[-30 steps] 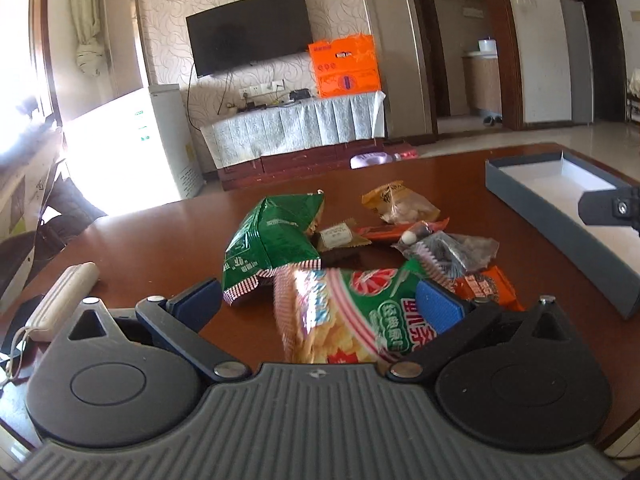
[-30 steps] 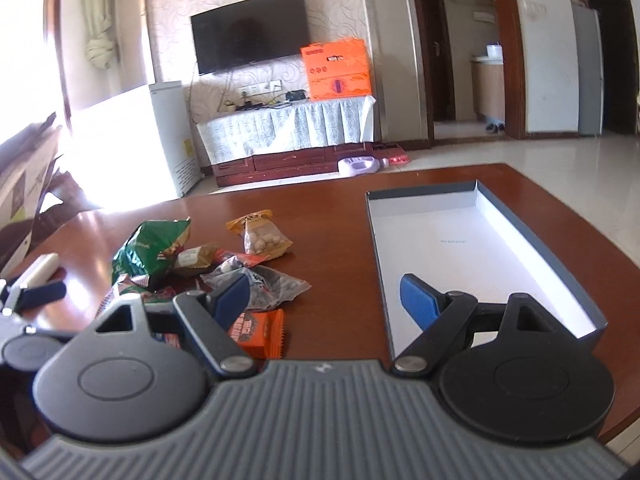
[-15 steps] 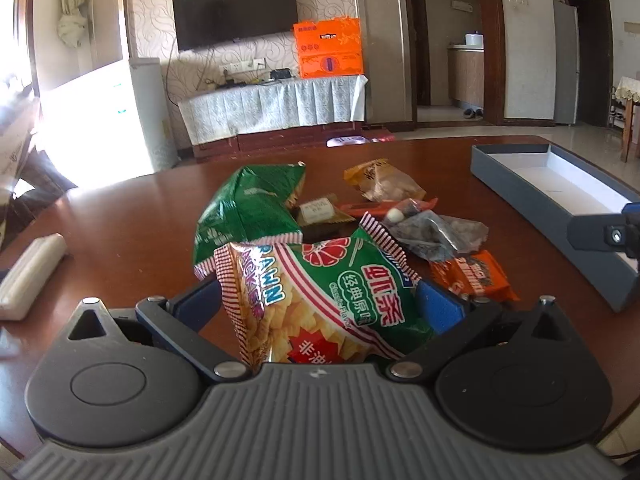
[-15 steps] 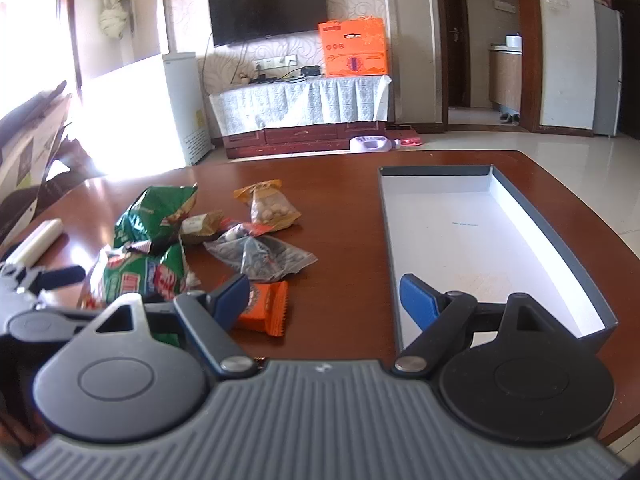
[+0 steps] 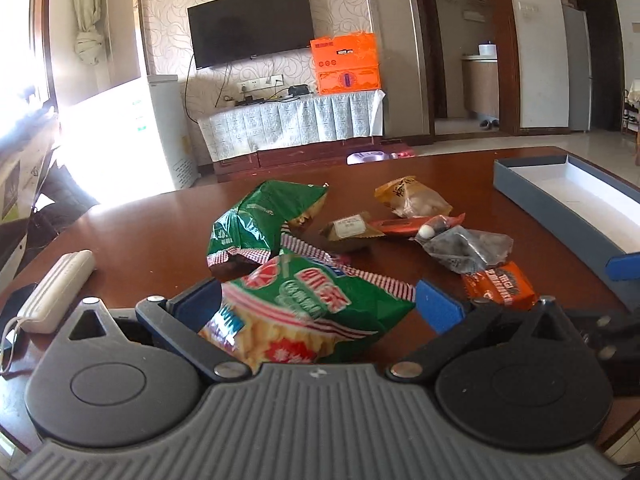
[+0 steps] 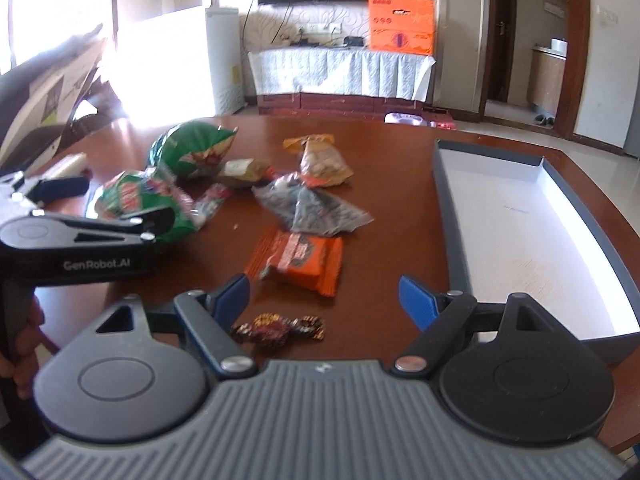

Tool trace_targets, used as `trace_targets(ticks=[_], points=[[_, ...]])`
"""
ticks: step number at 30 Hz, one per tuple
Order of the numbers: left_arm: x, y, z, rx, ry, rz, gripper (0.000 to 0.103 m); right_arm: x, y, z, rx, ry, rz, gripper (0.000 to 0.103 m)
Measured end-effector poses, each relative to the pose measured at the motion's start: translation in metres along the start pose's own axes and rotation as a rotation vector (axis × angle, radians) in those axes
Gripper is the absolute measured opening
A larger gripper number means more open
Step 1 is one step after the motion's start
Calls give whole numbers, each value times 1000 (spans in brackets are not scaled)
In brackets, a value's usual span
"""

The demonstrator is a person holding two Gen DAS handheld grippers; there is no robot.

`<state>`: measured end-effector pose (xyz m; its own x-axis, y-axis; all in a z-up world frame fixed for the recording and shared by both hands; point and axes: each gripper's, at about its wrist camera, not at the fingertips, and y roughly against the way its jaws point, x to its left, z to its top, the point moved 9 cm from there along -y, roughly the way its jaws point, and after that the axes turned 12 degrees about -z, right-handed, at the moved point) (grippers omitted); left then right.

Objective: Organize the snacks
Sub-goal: 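Move the left gripper to the green-and-white cracker bag while the right gripper approaches the brown candy, then close the left gripper on the cracker bag while the right gripper grasps the brown wrapped candy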

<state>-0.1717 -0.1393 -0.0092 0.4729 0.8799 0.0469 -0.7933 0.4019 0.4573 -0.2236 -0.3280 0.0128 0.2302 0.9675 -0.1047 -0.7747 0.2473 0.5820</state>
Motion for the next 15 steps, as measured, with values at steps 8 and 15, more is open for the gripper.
trace_targets(ticks=[8,15], points=[[5,-7,-5,40,40,14,103,30,1,-29,50,132,-22,83],[11,-4,-6,40,63,25,103,20,-4,-29,62,63,-65,83]])
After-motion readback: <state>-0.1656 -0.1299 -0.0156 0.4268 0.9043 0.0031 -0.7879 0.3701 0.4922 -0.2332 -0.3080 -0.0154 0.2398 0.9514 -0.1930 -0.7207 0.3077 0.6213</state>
